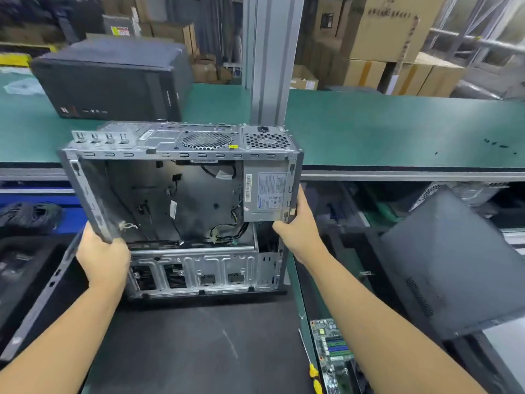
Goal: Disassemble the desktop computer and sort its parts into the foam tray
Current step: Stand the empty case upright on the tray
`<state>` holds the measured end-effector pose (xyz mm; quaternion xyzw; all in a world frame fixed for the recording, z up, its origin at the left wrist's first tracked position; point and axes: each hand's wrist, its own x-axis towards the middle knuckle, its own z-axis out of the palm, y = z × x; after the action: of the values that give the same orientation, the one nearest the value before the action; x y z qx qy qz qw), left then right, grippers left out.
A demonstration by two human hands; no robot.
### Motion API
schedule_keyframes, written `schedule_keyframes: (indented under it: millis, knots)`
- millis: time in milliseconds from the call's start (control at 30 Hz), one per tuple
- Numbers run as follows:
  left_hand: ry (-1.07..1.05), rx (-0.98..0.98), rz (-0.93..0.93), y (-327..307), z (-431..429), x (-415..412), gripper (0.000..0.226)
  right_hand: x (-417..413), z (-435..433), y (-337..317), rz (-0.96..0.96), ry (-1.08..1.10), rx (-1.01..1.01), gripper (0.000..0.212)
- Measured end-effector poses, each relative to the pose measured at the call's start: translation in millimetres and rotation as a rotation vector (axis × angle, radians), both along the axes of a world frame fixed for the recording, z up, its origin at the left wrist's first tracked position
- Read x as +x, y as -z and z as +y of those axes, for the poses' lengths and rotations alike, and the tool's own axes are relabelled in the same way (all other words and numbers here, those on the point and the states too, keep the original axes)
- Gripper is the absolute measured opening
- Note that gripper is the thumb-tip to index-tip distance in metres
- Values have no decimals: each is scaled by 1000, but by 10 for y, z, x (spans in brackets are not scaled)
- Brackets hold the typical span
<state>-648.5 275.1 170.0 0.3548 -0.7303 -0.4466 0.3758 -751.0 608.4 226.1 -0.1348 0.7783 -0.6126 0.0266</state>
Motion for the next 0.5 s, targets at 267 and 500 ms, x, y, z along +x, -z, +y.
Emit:
schedule_keyframes:
  millis: [267, 500]
  knots:
    - [10, 44, -65, 156, 66, 133, 48, 122, 76, 344, 7, 14, -10, 98]
    - [19, 173, -63, 416, 79, 359, 34, 373, 158, 625, -138, 57, 98, 92]
